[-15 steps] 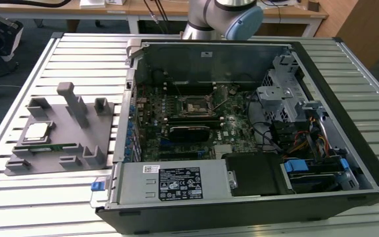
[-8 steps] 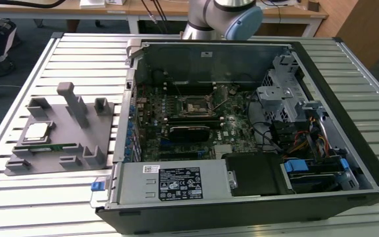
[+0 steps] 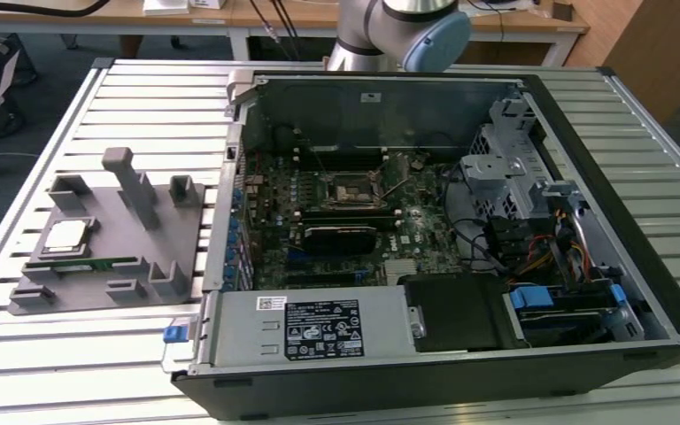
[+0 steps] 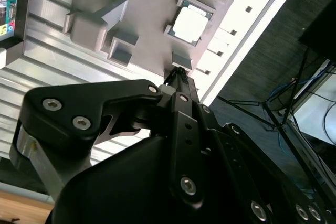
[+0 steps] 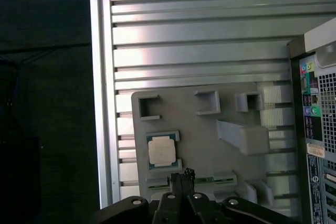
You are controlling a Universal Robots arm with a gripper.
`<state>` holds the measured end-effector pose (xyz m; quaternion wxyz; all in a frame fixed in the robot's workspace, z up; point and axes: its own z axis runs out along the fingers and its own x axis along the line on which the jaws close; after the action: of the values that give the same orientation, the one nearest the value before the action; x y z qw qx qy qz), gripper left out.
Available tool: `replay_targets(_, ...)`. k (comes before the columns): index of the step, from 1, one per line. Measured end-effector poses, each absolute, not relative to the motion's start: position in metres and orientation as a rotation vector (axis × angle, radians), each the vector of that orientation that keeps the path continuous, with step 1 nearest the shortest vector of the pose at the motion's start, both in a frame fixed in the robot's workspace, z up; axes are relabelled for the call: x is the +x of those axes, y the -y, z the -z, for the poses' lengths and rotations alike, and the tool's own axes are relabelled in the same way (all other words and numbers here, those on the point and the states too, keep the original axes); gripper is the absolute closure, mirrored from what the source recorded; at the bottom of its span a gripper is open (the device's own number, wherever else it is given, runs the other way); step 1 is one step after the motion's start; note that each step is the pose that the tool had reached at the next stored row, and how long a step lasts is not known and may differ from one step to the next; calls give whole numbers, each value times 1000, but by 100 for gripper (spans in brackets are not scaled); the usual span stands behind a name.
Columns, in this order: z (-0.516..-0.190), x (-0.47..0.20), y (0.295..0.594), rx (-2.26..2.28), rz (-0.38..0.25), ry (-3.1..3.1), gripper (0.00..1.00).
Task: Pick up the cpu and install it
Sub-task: 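Reach for the cpu, then pick up the cpu and move it towards the insertion slot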
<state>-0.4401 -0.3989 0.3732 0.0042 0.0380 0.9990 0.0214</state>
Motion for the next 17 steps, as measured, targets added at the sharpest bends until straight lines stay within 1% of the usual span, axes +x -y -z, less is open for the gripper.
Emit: replay_targets(17, -366, -441, 397, 122, -64, -3166, 89)
